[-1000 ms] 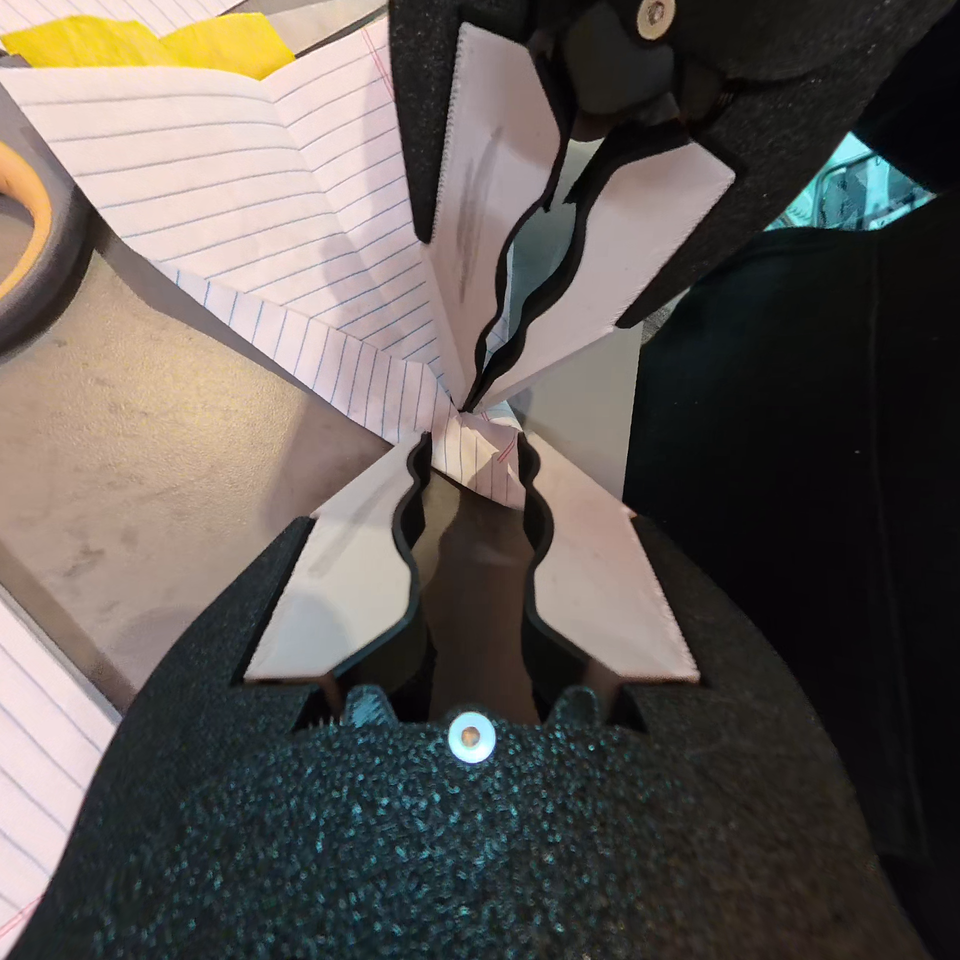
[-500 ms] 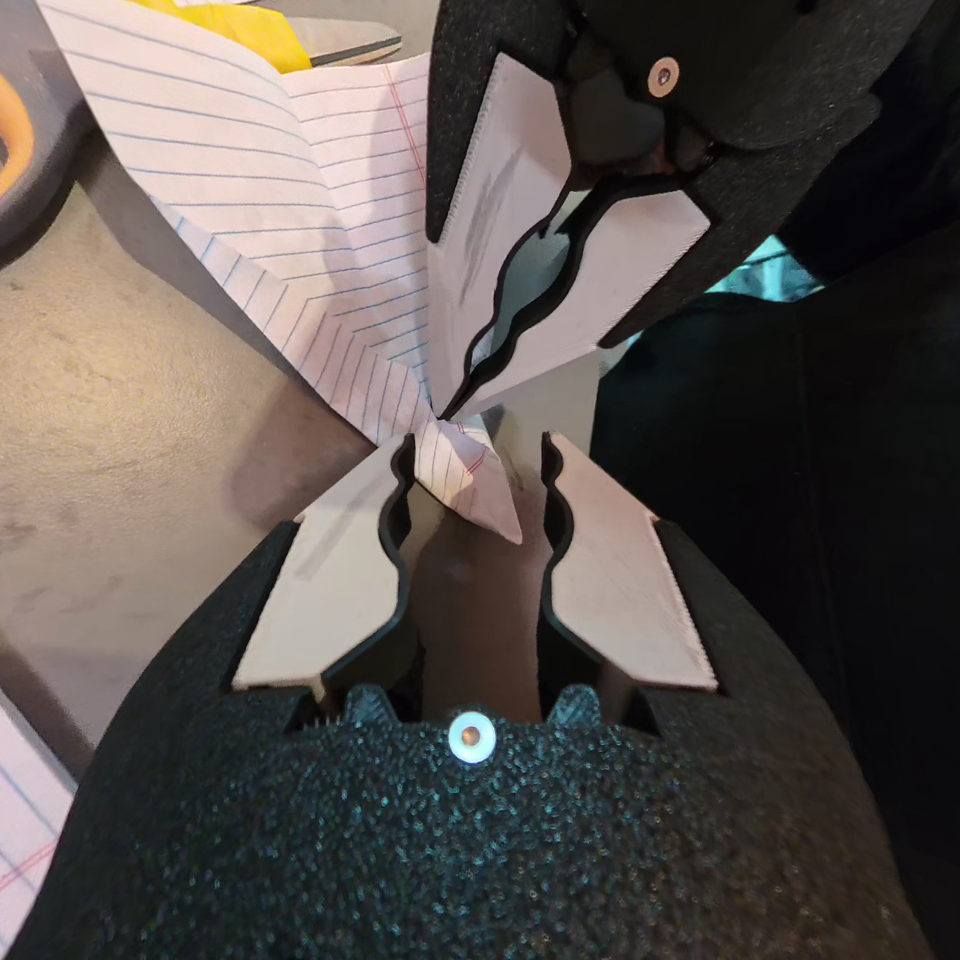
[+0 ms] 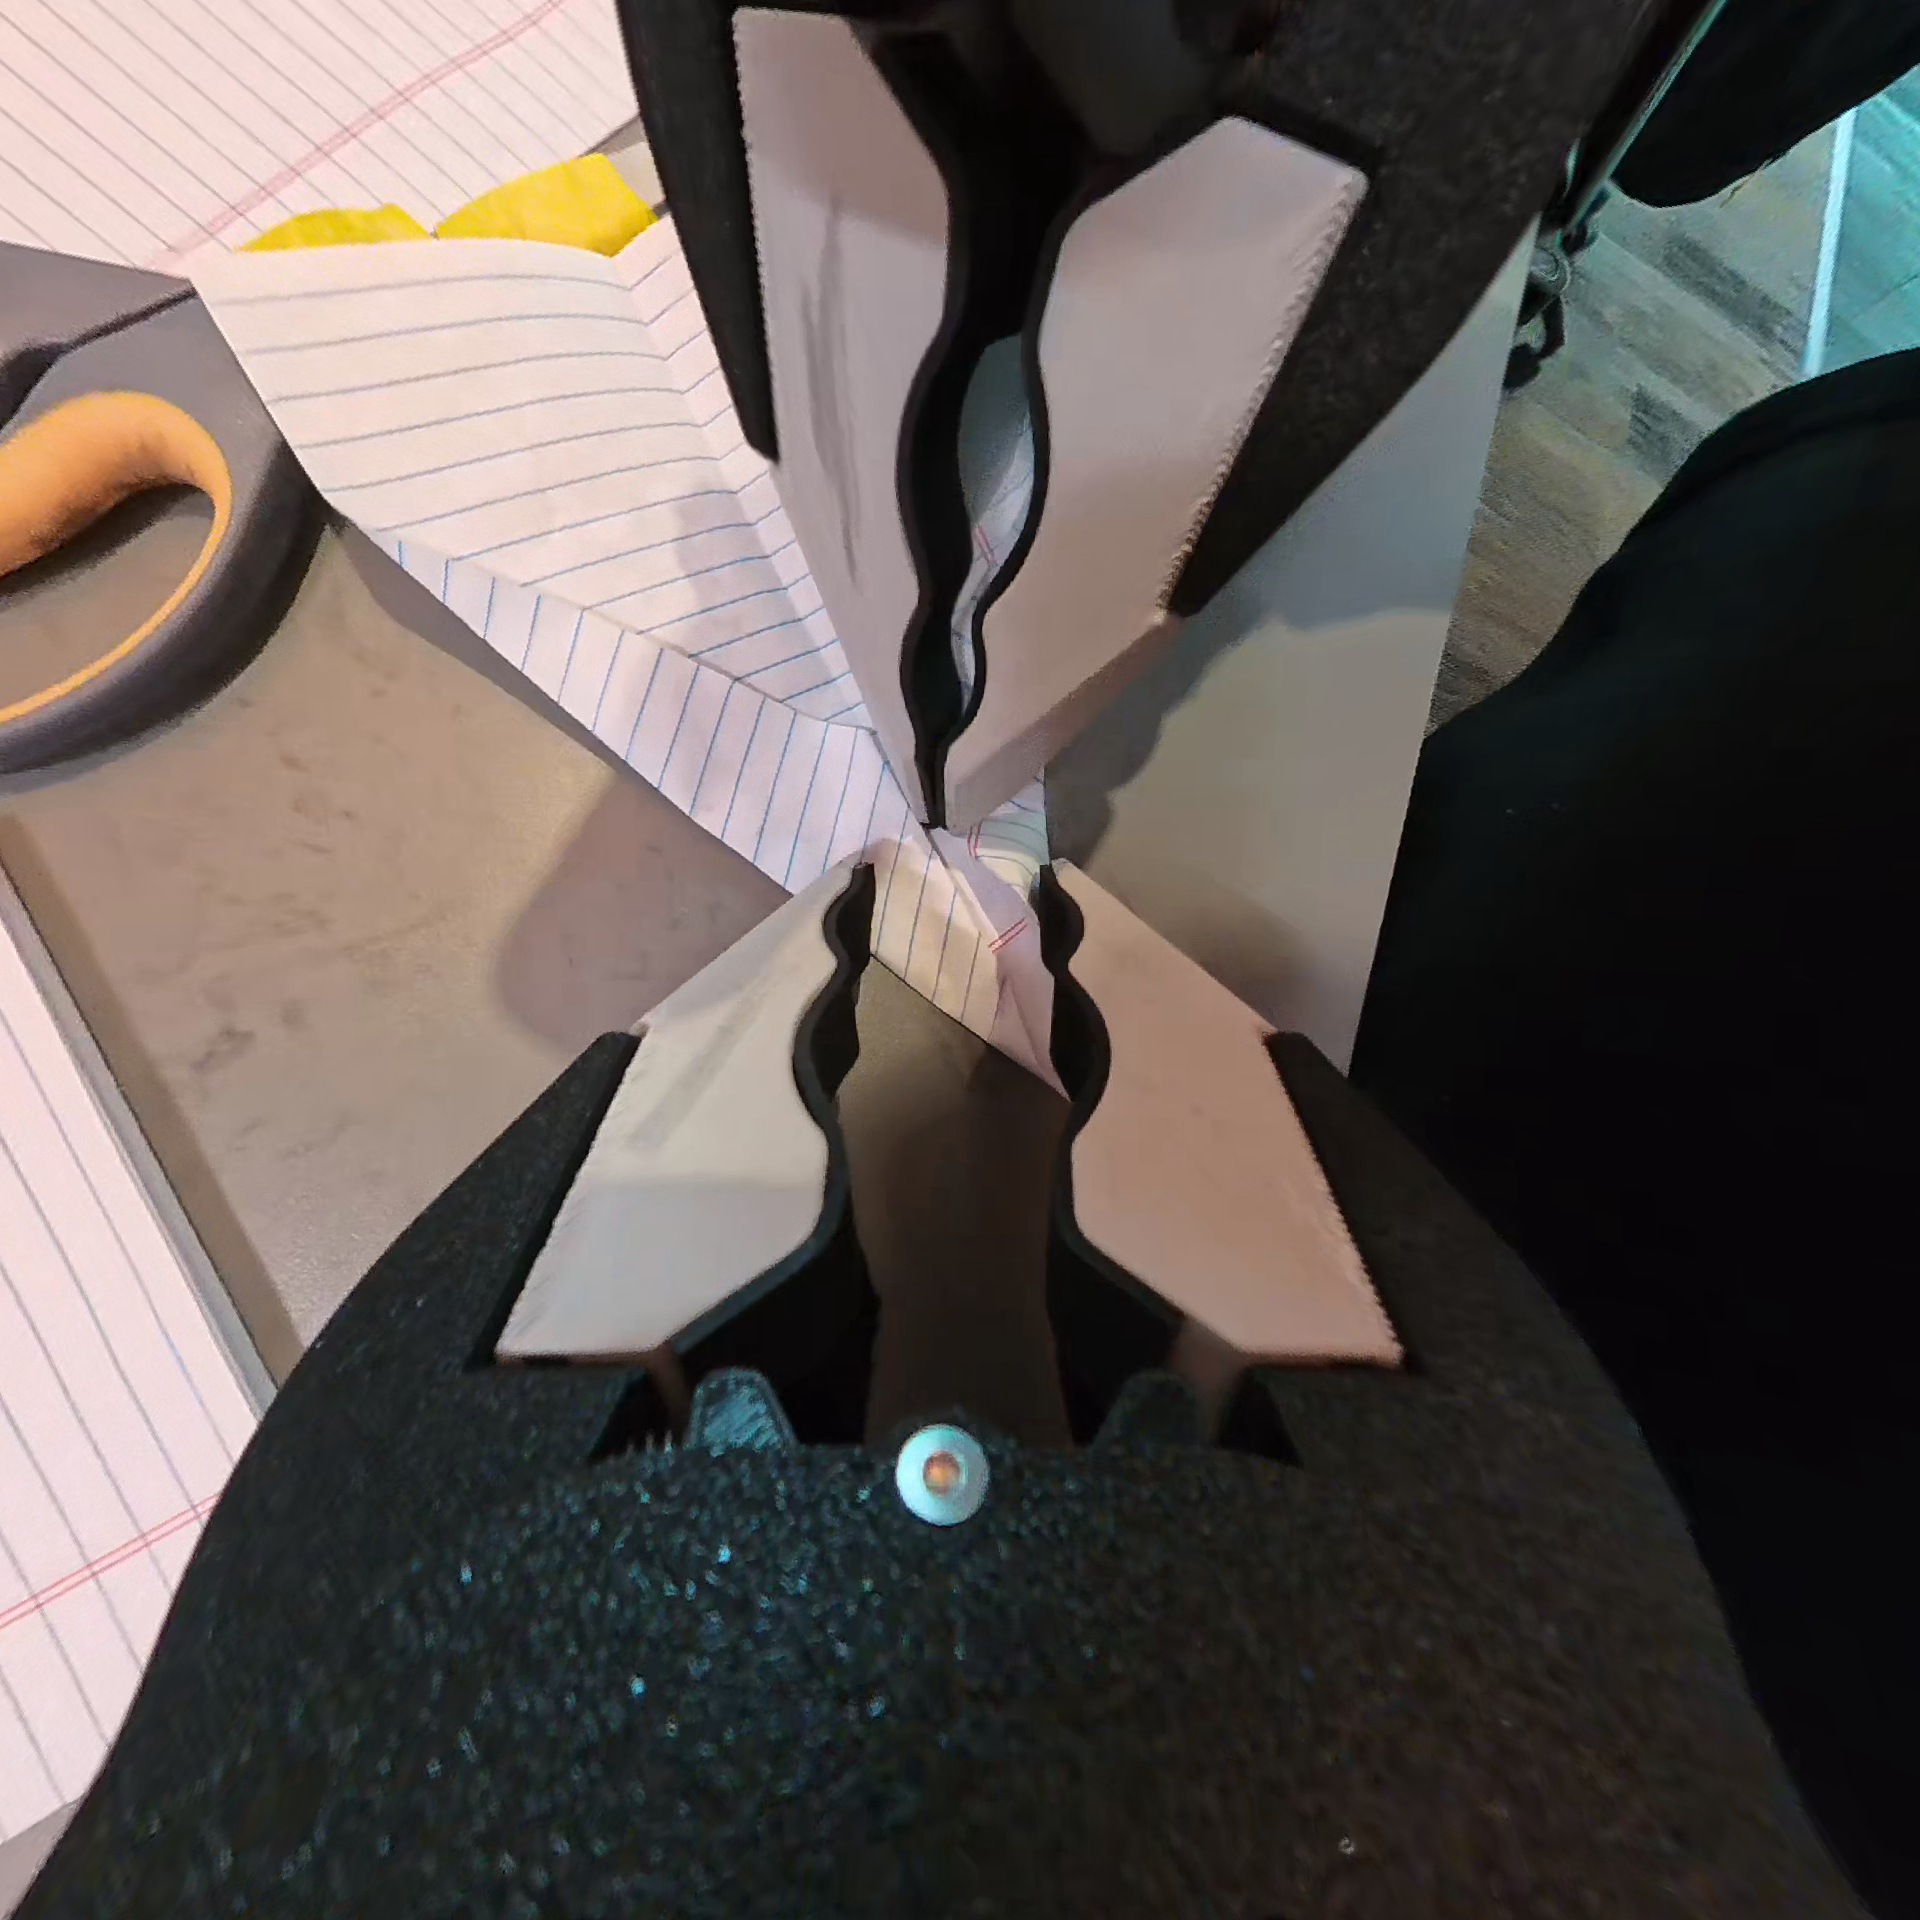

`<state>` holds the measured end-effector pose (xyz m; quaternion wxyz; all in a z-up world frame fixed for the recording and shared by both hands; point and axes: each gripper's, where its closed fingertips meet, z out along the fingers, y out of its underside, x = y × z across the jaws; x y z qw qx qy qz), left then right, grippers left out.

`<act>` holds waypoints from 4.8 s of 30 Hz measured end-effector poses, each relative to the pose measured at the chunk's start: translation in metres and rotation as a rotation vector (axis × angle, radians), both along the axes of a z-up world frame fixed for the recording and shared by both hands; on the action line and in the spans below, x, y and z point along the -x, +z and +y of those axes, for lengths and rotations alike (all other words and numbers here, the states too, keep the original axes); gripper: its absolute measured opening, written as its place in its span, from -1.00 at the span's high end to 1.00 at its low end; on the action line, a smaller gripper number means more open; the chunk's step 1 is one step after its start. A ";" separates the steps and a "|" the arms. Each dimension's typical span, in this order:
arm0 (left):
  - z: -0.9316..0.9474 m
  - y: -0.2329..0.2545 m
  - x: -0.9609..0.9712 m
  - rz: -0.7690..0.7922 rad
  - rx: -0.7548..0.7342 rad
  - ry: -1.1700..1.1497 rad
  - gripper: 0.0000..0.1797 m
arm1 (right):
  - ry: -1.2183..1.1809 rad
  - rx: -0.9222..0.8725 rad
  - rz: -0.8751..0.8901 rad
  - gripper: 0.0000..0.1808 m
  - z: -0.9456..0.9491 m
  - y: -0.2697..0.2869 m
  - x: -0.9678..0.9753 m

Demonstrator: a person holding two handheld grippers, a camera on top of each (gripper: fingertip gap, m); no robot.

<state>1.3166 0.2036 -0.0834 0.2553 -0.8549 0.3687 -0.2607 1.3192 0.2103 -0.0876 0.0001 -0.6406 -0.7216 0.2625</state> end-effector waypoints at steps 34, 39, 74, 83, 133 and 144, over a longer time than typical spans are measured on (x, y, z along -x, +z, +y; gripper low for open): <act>0.001 -0.002 0.001 0.025 -0.131 0.025 0.71 | -0.245 0.137 0.066 0.76 0.001 0.008 -0.015; 0.001 -0.002 0.001 0.024 -0.130 0.024 0.71 | -0.276 0.164 0.066 0.83 0.003 0.009 -0.020; -0.003 0.007 0.008 0.047 -0.138 0.018 0.65 | -0.185 0.106 -0.012 1.00 0.014 0.000 -0.010; -0.007 0.010 0.010 -0.019 -0.046 0.066 0.78 | -0.179 0.107 -0.012 1.00 0.014 0.000 -0.010; -0.030 0.003 -0.003 -0.061 -0.021 0.340 1.00 | -0.178 0.151 0.001 1.00 0.013 0.000 -0.008; -0.031 -0.001 -0.004 -0.195 0.143 0.462 1.00 | -0.125 0.100 0.000 1.00 0.013 0.004 -0.006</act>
